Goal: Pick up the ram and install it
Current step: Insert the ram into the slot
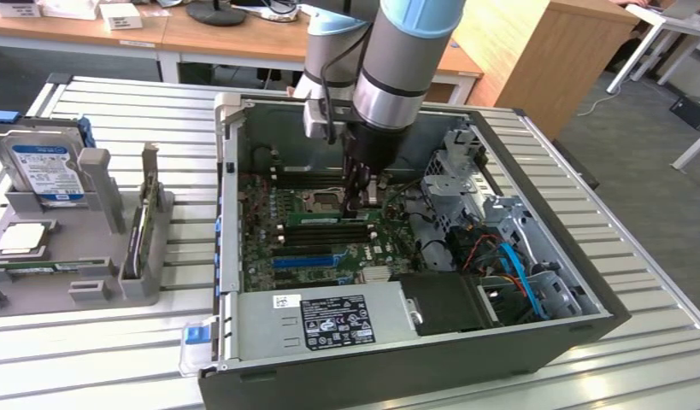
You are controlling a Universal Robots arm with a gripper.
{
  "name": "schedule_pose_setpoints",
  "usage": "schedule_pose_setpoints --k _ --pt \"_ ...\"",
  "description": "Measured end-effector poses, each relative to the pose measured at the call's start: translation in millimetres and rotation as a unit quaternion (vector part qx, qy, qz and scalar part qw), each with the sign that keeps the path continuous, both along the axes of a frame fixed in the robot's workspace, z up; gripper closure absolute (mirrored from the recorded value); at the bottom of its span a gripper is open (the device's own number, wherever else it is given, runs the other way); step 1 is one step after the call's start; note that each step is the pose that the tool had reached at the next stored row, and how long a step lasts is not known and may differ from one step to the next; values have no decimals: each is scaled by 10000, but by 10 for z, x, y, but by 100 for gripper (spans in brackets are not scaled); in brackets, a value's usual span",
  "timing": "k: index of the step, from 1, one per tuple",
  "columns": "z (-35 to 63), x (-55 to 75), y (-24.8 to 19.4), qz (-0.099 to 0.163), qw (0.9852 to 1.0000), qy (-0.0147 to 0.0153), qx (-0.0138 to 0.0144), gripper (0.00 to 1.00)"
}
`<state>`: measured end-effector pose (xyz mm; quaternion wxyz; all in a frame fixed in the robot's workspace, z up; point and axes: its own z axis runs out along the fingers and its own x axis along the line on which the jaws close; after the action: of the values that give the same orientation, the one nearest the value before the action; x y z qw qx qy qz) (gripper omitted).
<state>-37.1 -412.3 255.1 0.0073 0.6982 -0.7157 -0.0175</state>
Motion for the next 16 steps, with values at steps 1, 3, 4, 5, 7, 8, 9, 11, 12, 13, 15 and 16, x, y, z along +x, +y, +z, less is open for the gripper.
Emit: schedule_pose_setpoints --k 1,3,4,5,7,8,9,11,12,13,15,16 --pt "-8 0 -1 0 10000 1 -2 88" --pt "-26 0 -1 0 10000 1 -3 88" --pt "-35 0 -1 0 10000 1 -3 88" --pt "-43 0 -1 0 10000 1 -3 88" --pt "-44 -1 -1 0 10000 2 -4 88" --pt "-44 -1 -2 0 10000 2 -4 88" --pt "-45 0 -1 0 10000 2 -4 88" --pt "-46 0 -1 0 10000 1 -3 88" --pt "-46 0 -1 0 10000 1 -3 88" --pt "-46 0 -1 -1 10000 3 -3 88" --pt "-46 1 -1 -1 10000 5 -3 88" --pt "-46 2 -1 0 10000 5 -3 88"
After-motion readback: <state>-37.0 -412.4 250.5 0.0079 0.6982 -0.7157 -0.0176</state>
